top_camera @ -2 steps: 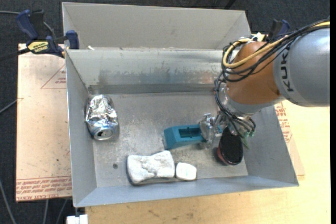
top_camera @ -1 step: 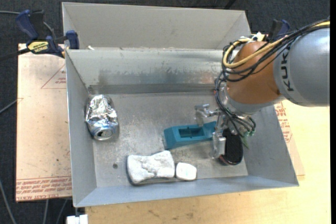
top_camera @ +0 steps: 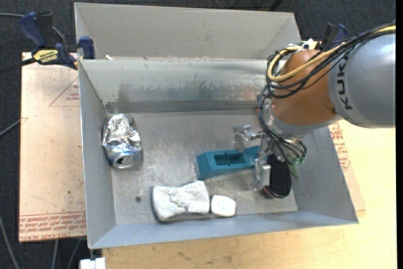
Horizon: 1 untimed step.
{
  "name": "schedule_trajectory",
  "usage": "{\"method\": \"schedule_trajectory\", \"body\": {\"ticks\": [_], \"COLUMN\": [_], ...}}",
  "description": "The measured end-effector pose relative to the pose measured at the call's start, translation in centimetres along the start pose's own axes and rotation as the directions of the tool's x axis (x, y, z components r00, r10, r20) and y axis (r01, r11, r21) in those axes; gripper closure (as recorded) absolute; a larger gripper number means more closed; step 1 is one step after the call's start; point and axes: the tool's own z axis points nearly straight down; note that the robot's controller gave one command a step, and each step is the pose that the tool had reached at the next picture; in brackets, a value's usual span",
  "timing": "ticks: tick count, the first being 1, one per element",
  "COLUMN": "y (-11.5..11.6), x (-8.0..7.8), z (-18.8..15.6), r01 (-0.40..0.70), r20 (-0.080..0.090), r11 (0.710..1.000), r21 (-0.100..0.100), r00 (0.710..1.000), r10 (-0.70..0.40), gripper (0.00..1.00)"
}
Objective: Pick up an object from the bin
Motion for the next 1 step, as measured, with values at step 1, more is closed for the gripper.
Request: {"method": "schedule_trajectory", "body": {"ticks": [1], "y": [3.06], "x": [-4.3], "z": [2.45], "r01": [0.23], "r20": [0.002], "r11": [0.973], "r21": [0.0], "r00": [0.973], "r10": [-0.23], "gripper": [1.0]}}
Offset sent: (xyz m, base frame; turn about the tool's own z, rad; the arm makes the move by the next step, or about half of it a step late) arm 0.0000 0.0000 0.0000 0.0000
